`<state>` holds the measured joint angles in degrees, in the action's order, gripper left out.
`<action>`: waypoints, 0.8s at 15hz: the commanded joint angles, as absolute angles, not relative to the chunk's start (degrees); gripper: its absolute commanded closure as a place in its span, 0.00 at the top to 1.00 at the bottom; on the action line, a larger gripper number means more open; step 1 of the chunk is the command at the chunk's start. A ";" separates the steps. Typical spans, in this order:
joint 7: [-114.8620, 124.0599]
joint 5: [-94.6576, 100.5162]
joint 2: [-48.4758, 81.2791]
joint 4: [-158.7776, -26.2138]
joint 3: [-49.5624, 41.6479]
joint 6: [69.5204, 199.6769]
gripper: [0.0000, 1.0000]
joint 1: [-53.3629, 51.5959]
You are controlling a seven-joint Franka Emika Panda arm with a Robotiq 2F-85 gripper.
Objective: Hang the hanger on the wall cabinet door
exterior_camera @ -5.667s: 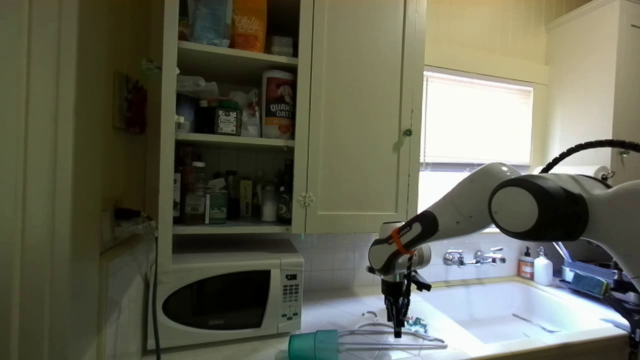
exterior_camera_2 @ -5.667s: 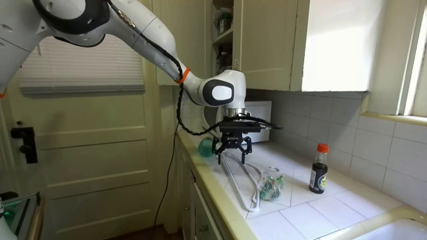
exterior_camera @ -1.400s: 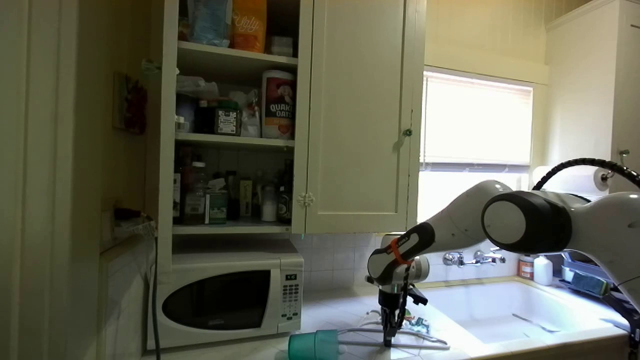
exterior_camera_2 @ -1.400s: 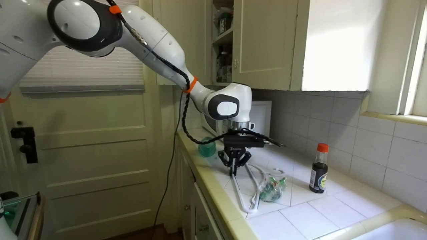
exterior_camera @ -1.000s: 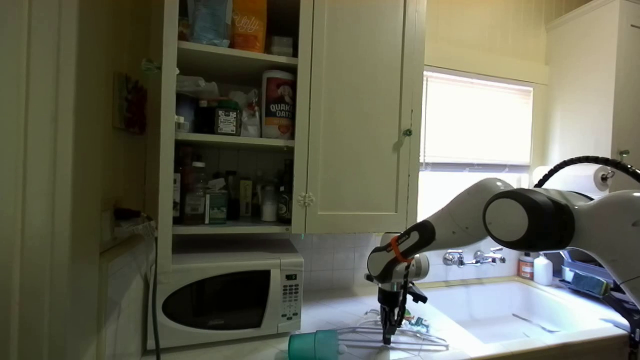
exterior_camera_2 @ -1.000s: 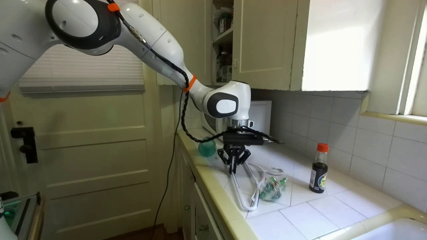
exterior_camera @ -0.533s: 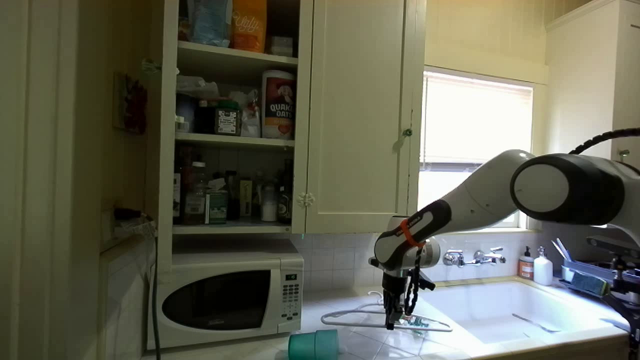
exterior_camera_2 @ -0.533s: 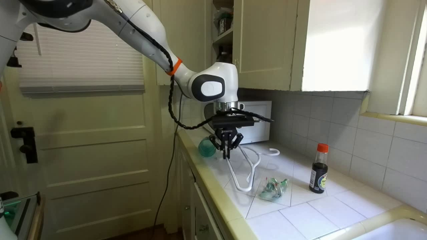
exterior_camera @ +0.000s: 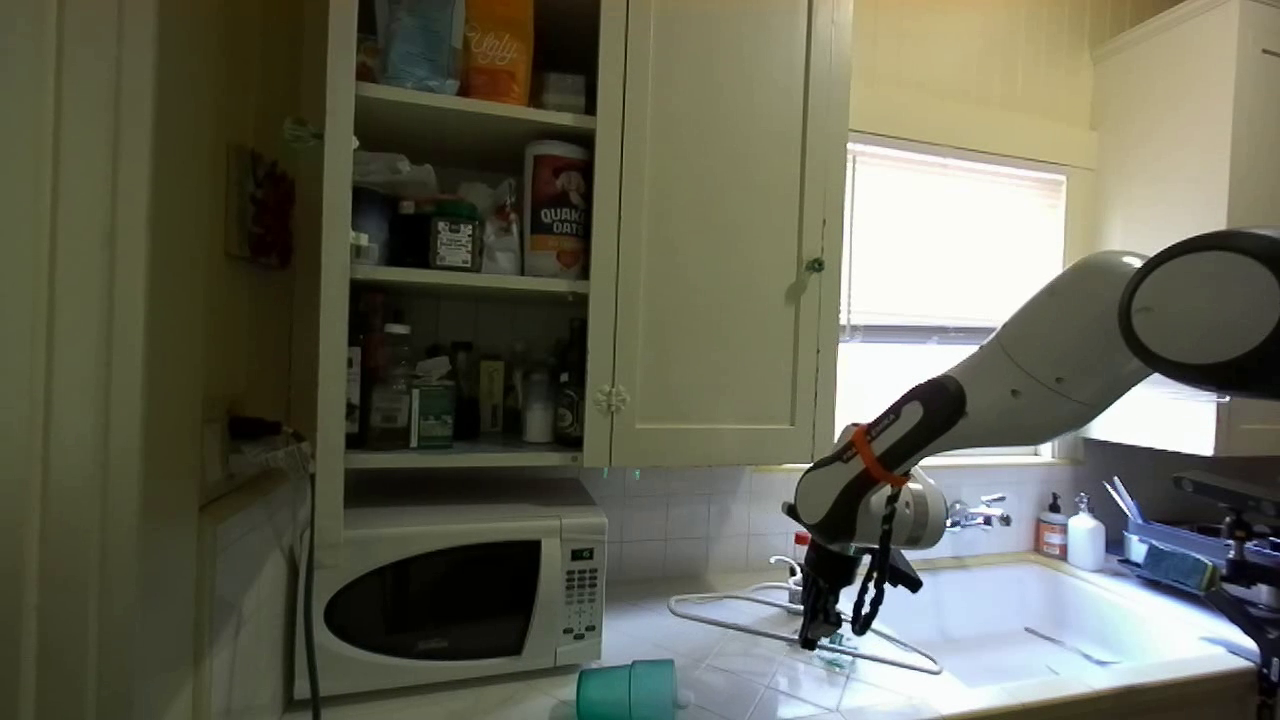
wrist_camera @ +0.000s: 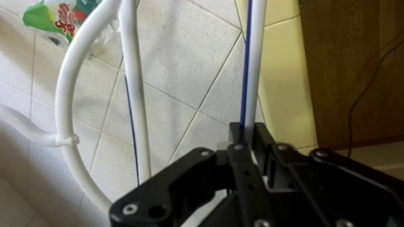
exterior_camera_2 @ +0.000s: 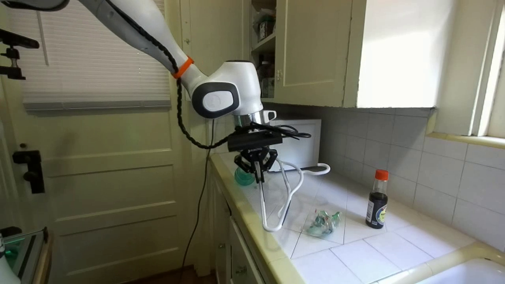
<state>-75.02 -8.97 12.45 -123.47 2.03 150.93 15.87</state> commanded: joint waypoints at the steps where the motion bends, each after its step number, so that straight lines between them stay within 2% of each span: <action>1: -79.00 -16.83 4.32 -136.48 2.00 162.19 0.03 16.16; 5: -82.09 -32.59 -0.20 -144.86 5.34 175.92 0.03 16.70; 8: -89.87 -41.96 -3.20 -147.05 7.41 180.36 0.03 15.78; 12: -102.58 -40.36 -9.24 -148.54 4.31 172.81 0.03 15.91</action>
